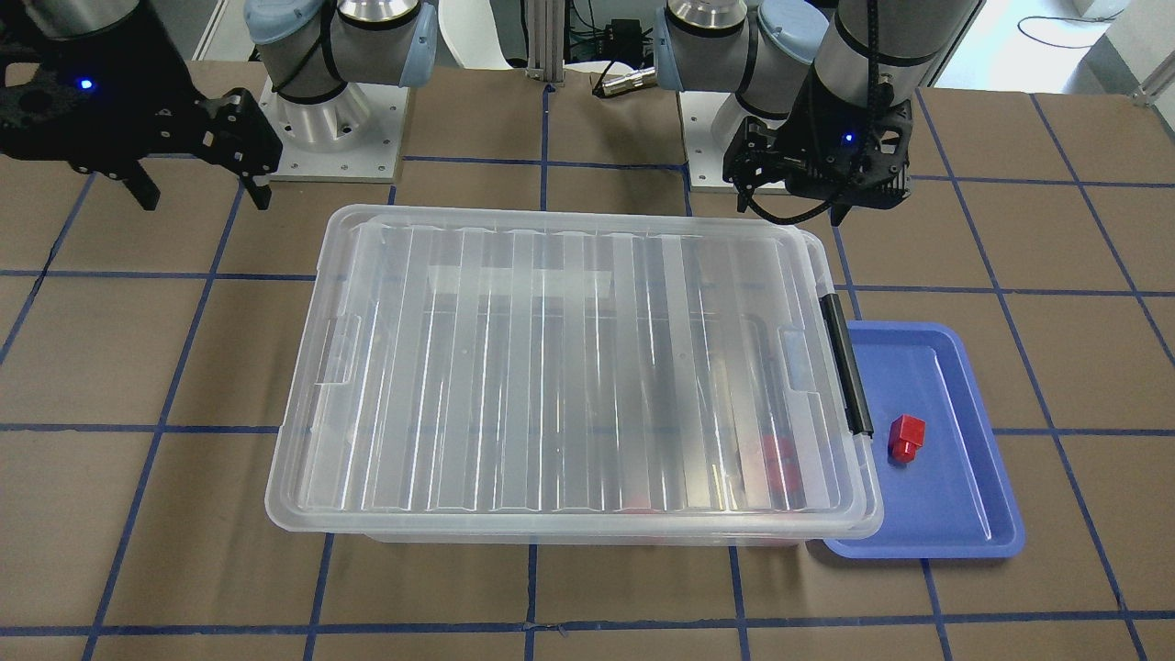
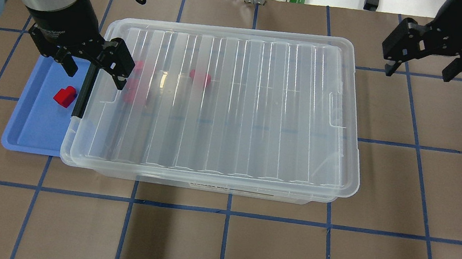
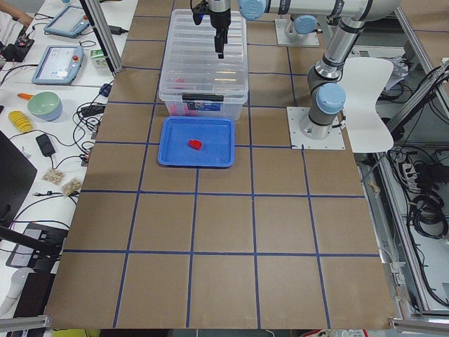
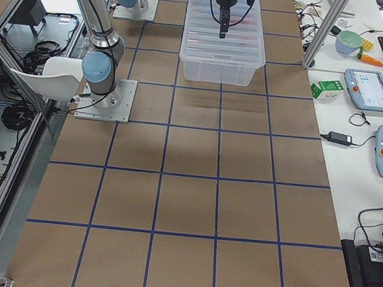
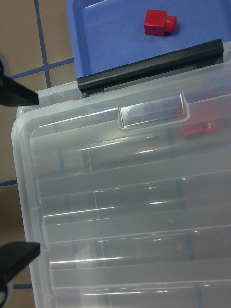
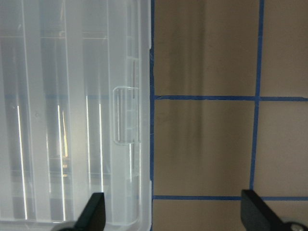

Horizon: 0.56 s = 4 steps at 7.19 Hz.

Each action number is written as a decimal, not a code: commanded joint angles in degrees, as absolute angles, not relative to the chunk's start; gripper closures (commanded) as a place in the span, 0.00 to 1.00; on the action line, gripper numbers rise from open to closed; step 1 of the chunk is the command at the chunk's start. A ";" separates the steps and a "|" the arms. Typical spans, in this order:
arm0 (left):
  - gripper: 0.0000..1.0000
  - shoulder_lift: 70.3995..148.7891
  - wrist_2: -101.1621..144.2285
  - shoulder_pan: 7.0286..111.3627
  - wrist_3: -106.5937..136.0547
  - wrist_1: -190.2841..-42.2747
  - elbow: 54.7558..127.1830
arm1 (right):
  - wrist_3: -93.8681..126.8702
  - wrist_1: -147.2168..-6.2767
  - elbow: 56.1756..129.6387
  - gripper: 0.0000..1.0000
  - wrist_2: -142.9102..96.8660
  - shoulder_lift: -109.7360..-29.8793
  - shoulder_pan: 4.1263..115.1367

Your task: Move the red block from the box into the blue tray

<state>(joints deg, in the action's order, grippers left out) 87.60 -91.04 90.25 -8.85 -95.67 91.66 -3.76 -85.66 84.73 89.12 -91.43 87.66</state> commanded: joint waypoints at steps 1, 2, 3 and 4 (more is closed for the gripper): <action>0.00 87.10 -90.88 90.00 -8.62 -95.63 91.93 | -0.61 -86.65 85.34 0.00 89.38 -90.71 93.94; 0.00 86.93 -91.05 90.09 -8.53 -95.71 91.93 | -1.31 -88.40 86.82 0.00 89.47 -90.53 94.04; 0.00 86.84 -91.05 90.26 -8.53 -95.89 92.19 | -1.67 -92.16 88.75 0.00 89.73 -90.27 94.04; 0.00 86.84 -90.97 90.26 -8.35 -95.71 92.20 | -1.58 -95.33 89.38 0.00 89.65 -90.26 93.43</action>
<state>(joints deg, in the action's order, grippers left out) 86.90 -91.02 90.20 -8.50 -95.79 92.11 -1.49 -91.49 88.09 89.61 -90.40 93.74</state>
